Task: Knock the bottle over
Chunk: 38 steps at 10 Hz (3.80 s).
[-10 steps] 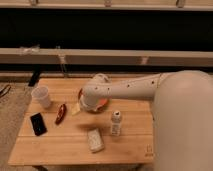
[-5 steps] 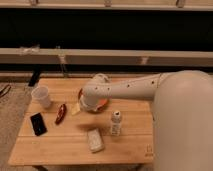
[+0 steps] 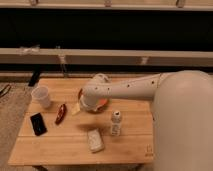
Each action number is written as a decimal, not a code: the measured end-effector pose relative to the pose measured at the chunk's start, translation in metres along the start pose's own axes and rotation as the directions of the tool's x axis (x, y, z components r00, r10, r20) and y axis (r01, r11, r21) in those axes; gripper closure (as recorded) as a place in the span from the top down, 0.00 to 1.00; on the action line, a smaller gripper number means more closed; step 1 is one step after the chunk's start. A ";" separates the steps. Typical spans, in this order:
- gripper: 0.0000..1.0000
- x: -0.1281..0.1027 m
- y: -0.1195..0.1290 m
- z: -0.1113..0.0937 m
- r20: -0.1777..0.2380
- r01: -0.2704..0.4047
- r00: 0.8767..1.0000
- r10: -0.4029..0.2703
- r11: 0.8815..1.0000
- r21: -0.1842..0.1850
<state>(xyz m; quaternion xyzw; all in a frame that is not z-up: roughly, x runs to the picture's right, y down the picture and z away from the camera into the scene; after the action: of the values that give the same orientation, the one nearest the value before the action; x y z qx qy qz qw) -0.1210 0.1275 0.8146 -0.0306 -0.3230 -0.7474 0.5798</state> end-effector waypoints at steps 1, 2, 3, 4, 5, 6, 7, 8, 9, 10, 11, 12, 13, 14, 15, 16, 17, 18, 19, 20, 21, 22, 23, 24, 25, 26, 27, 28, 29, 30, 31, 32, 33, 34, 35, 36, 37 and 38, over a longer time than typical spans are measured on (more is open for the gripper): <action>0.80 0.000 0.000 0.000 0.000 0.000 1.000 0.000 1.000 0.000; 0.80 0.000 0.000 0.000 0.000 0.000 1.000 0.000 1.000 0.000; 0.80 0.000 0.000 0.000 0.000 0.000 1.000 0.000 1.000 0.000; 0.80 0.000 0.000 0.000 0.000 0.000 1.000 0.000 1.000 0.000; 0.80 0.000 0.000 0.000 0.000 0.000 1.000 0.000 1.000 0.000; 0.80 0.000 0.000 0.000 0.000 0.000 1.000 0.000 1.000 0.000; 0.80 0.000 0.000 0.000 0.000 0.000 1.000 0.000 1.000 0.000; 0.80 0.000 0.000 0.000 0.000 0.000 1.000 0.000 1.000 0.000; 0.80 0.000 0.000 0.000 0.000 0.000 1.000 0.000 1.000 0.000; 0.80 0.000 0.000 0.000 0.000 0.000 1.000 0.000 1.000 0.000; 0.80 0.000 0.000 0.000 0.000 0.000 1.000 0.000 1.000 0.000; 0.80 0.001 0.000 0.000 0.001 0.001 1.000 -0.001 1.000 -0.003; 0.80 0.005 0.002 -0.002 0.010 0.005 1.000 -0.005 1.000 -0.015; 0.80 0.020 -0.001 -0.008 0.028 0.027 0.999 -0.026 0.999 -0.034; 0.80 0.029 0.002 -0.012 0.045 0.038 0.998 -0.036 0.998 -0.050; 0.80 0.041 0.010 -0.019 0.055 0.045 0.998 -0.041 0.996 -0.079; 0.80 0.047 0.012 -0.024 0.061 0.050 0.997 -0.044 0.994 -0.100; 0.80 0.050 0.013 -0.027 0.062 0.050 0.997 -0.044 0.993 -0.111; 0.80 0.051 0.022 -0.034 0.063 0.044 0.997 -0.036 0.990 -0.133; 0.80 0.048 0.030 -0.044 0.060 0.026 0.998 -0.018 0.988 -0.151; 0.80 0.043 0.037 -0.052 0.055 0.011 0.999 -0.002 0.987 -0.161; 0.80 0.034 0.049 -0.062 0.047 -0.011 0.999 0.020 0.984 -0.177; 0.80 0.024 0.058 -0.070 0.041 -0.032 0.998 0.040 0.982 -0.187; 0.80 0.012 0.069 -0.082 0.027 -0.067 0.997 0.074 0.977 -0.202; 0.80 0.004 0.076 -0.089 0.018 -0.088 0.995 0.094 0.973 -0.211; 0.80 -0.008 0.090 -0.099 0.005 -0.124 0.992 0.129 0.966 -0.227; 0.80 -0.016 0.100 -0.109 -0.008 -0.156 0.987 0.158 0.958 -0.241; 0.80 -0.021 0.106 -0.114 -0.014 -0.173 0.984 0.175 0.952 -0.253; 0.80 -0.024 0.110 -0.119 -0.020 -0.190 0.981 0.191 0.946 -0.264; 0.80 -0.032 0.115 -0.125 -0.022 -0.207 0.978 0.209 0.938 -0.278; 0.80 -0.042 0.125 -0.132 -0.025 -0.226 0.973 0.228 0.929 -0.293; 0.80 -0.049 0.129 -0.137 -0.022 -0.238 0.970 0.243 0.924 -0.300; 0.80 -0.056 0.121 -0.138 -0.014 -0.243 0.968 0.251 0.924 -0.296; 0.80 -0.063 0.114 -0.139 -0.005 -0.249 0.966 0.259 0.924 -0.289; 0.80 -0.070 0.112 -0.140 0.000 -0.251 0.965 0.262 0.924 -0.288; 0.80 -0.079 0.102 -0.140 0.016 -0.252 0.964 0.266 0.928 -0.274; 0.80 -0.087 0.088 -0.138 0.033 -0.244 0.965 0.261 0.934 -0.262; 0.80 -0.091 0.079 -0.138 0.043 -0.239 0.965 0.258 0.937 -0.255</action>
<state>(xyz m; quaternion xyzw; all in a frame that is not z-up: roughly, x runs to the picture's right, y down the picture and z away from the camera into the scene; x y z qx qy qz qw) 0.0240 0.1234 0.7035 -0.1716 -0.2426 -0.7008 0.6485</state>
